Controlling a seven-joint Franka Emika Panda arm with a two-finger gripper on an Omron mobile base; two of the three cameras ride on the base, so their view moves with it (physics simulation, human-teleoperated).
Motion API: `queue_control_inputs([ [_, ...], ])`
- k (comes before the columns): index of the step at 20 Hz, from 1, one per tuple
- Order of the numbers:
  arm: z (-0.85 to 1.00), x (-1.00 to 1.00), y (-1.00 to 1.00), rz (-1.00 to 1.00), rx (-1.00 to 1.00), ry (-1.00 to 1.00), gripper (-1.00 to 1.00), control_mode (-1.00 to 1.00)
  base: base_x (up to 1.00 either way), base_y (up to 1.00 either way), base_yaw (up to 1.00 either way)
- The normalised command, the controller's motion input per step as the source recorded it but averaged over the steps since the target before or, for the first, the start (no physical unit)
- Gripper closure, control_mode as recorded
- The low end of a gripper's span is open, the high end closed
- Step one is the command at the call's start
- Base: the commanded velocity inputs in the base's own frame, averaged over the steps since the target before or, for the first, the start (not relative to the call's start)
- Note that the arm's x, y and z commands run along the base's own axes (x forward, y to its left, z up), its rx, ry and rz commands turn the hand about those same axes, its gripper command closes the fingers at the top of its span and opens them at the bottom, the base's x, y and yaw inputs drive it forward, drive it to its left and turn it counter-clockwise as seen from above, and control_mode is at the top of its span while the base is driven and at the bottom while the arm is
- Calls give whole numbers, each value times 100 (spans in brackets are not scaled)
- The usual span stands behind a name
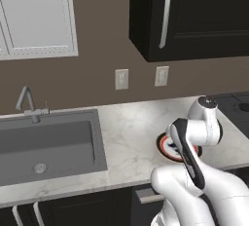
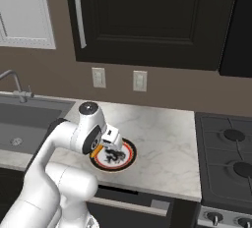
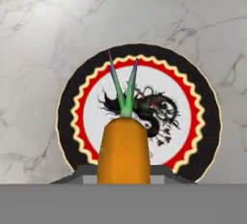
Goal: Pick carrot from the fridge and place it on the plate on the counter.
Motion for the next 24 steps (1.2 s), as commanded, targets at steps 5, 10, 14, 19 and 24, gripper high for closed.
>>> queue_control_inputs([
  [5,-39,66,0,0,0,3,100,-100,0,0,0],
  [10,-36,32,-2,0,0,4,100,-100,0,0,0],
  [14,-22,0,-1,0,1,8,100,-100,0,0,0],
  [19,-12,0,0,0,1,10,100,-100,0,0,0],
  [24,-10,0,0,0,0,9,100,-100,0,0,0],
])
